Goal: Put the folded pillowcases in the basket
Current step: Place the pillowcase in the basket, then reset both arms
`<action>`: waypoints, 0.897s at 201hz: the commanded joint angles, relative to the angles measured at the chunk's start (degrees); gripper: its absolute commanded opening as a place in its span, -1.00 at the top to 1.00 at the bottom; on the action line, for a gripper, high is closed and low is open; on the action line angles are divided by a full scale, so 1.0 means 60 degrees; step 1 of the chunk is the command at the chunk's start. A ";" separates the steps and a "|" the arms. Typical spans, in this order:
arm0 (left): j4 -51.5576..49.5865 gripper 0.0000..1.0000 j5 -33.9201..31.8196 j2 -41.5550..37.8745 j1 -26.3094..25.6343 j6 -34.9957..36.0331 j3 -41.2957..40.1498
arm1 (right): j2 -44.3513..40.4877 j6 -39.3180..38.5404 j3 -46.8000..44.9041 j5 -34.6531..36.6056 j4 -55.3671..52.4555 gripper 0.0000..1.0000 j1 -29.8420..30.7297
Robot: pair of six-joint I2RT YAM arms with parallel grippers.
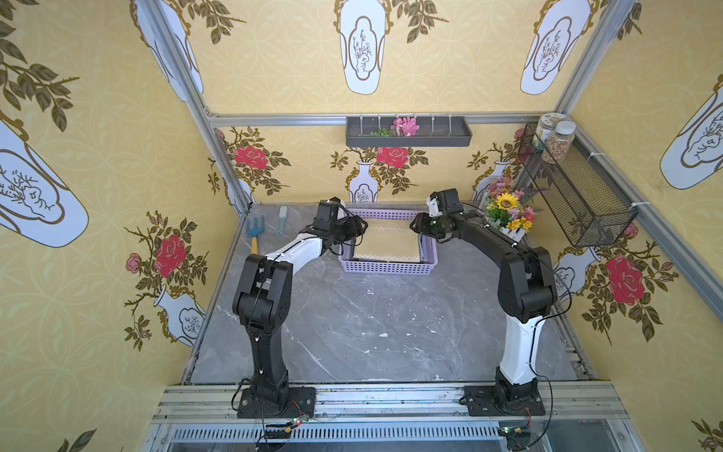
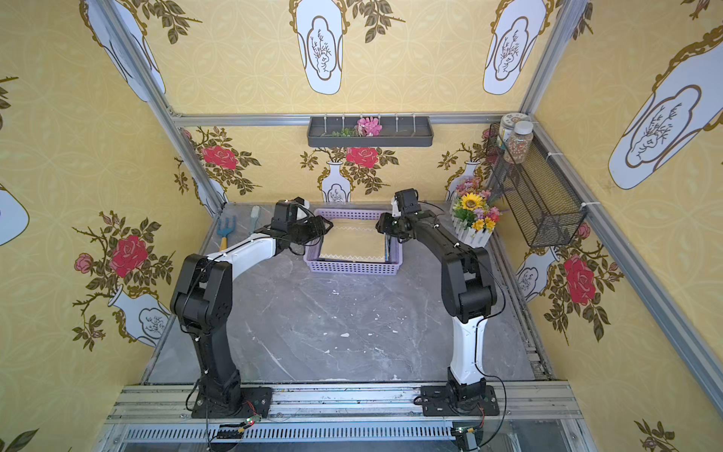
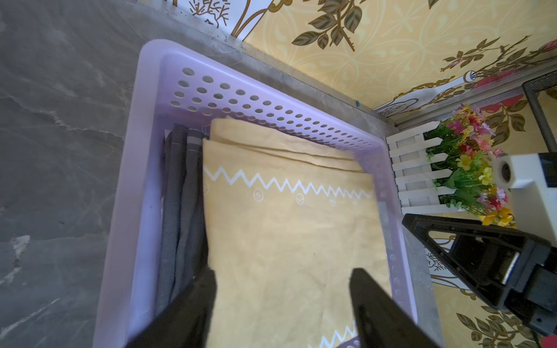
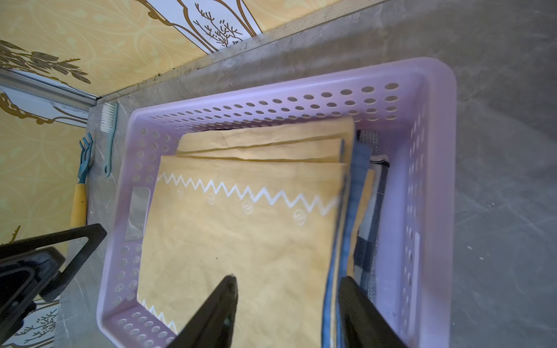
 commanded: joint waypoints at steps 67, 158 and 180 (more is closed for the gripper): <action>0.0424 -1.00 -0.0497 -0.1770 0.0012 0.0118 -0.0931 | -0.1894 -0.0095 -0.1538 0.0399 0.0683 -0.95 0.0003; 0.3940 -1.00 -0.1678 -0.6720 0.0012 0.1720 -0.6298 | -0.6505 -0.1671 -0.6519 0.1584 0.4075 -0.94 0.0100; 0.4102 -1.00 -0.2004 -0.7614 0.0012 0.2323 -0.7145 | -0.8044 -0.2599 -0.8223 0.1837 0.5247 -0.95 0.0156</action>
